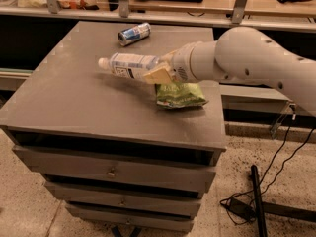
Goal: Move blue plastic bottle near redbull can
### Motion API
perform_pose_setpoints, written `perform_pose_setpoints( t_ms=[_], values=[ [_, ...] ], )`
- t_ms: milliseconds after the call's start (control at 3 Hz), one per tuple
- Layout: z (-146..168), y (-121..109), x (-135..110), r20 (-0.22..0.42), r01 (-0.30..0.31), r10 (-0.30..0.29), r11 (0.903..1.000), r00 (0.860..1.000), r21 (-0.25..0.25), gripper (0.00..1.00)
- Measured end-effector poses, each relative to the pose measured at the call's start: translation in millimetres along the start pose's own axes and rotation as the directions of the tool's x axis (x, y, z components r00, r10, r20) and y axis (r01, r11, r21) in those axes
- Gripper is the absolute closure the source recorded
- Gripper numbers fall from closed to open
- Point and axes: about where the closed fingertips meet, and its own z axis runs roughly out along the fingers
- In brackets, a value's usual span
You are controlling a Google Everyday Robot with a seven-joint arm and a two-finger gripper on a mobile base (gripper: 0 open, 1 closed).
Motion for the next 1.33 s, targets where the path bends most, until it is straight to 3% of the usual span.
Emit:
perform_pose_setpoints(
  t_ms=[333,1000,1333],
  values=[
    [-7,-38,6,-0.01,-0.058,0.06,0.9865,0.998,0.153,1.0],
    [11,-74,4,-0.035,-0.053,0.063,0.973,0.997,0.225,1.0],
    [34,-94,8,-0.071,-0.031,0.047,0.9752,0.996,0.219,1.0]
  ],
)
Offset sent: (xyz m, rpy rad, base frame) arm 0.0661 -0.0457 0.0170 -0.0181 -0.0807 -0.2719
